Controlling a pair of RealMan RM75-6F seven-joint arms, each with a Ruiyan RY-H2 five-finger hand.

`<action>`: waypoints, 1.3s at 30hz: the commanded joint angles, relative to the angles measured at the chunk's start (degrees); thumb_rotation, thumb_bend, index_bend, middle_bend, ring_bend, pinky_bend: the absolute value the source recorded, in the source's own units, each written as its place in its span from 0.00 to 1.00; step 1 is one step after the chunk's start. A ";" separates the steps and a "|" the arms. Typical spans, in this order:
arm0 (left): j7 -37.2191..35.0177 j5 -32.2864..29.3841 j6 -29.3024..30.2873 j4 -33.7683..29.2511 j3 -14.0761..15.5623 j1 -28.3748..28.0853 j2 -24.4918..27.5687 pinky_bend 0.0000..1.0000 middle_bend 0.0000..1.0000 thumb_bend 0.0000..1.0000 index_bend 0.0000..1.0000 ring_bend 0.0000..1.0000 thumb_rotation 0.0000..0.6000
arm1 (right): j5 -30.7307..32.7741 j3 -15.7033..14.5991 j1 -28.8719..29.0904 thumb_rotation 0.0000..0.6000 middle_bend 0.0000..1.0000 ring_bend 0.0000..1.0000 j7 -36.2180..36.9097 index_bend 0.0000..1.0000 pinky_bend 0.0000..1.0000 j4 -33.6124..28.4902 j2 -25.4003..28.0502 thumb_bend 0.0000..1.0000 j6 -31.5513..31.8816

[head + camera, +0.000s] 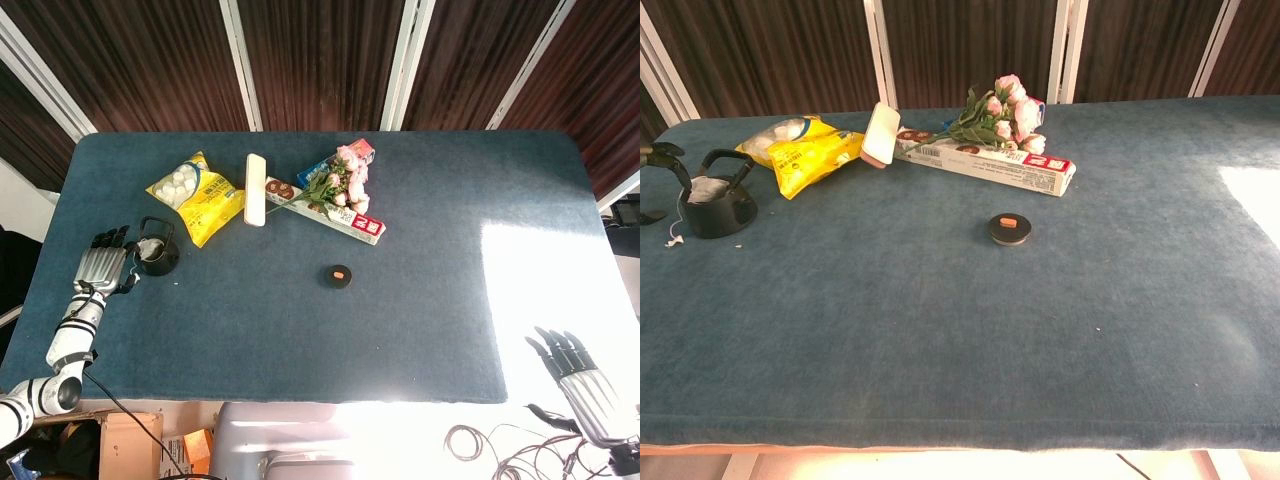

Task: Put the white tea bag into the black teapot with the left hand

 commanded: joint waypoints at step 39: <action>0.30 3.18 -0.29 4.72 -0.38 -0.78 -3.66 0.09 0.00 0.41 0.37 0.00 1.00 | 0.47 0.22 0.06 1.00 0.00 0.00 -0.54 0.00 0.00 -0.21 -0.09 0.11 -0.54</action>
